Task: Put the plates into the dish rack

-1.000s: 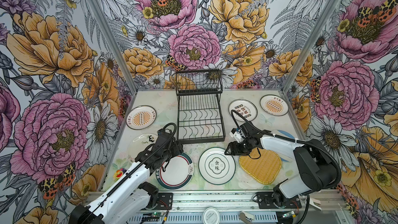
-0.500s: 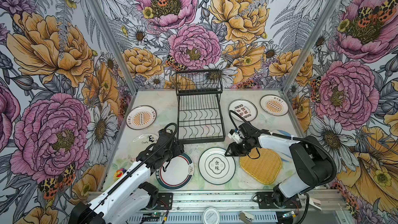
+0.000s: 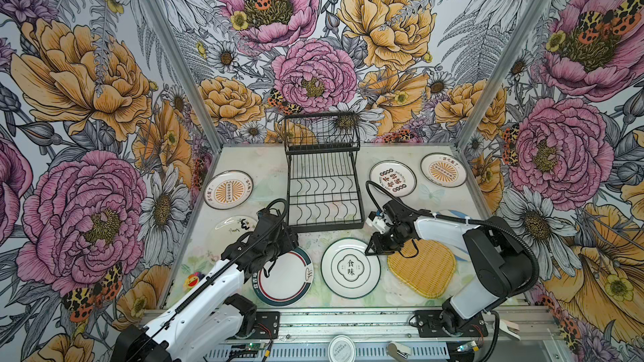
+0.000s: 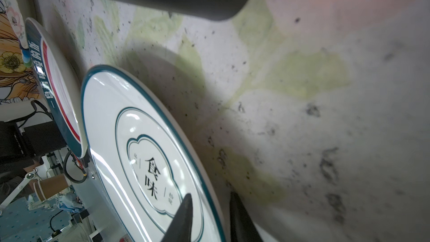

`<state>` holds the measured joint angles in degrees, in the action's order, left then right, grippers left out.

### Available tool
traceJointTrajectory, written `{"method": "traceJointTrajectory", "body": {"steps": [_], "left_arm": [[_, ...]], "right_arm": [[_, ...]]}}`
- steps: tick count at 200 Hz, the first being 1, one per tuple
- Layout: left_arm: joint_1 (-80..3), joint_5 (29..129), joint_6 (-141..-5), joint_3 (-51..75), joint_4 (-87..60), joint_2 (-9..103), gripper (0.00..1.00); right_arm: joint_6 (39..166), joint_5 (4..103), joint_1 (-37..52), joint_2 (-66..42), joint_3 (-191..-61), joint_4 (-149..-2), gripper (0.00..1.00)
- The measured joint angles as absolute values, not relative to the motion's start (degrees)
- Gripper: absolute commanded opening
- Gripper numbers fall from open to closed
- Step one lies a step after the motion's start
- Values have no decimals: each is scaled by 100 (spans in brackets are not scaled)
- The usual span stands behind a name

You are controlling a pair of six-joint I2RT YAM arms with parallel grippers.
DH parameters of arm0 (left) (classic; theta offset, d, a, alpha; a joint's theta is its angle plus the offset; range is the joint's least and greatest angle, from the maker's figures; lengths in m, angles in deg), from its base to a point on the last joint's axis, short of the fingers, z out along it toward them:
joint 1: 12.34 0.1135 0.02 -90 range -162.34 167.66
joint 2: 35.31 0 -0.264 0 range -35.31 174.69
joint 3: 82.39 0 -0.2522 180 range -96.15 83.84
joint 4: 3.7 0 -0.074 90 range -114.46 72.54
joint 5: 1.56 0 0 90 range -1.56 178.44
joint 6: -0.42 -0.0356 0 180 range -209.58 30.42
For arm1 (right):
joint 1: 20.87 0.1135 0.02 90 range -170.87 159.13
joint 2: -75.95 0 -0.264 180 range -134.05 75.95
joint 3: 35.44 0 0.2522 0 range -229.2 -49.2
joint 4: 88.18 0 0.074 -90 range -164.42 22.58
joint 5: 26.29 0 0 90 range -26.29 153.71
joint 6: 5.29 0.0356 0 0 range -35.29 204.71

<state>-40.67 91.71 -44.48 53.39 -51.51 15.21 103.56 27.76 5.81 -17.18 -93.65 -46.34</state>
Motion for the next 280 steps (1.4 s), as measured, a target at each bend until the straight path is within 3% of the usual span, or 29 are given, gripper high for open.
{"method": "traceJointTrajectory", "body": {"steps": [68, 139, 280], "left_arm": [[-4072, 9173, -4445, 5339, -5148, 1576, 74], [-4107, 9173, -4432, 5339, -5148, 1580, 74], [-4137, 8605, -4450, 5319, -4451, 1882, 77]], "right_arm": [[10258, 2427, 581, -1757, -9430, -4623, 0], [10256, 2280, 581, -1661, -9433, -4647, 0], [10334, 2532, 454, -446, -9360, -4339, 0]]}}
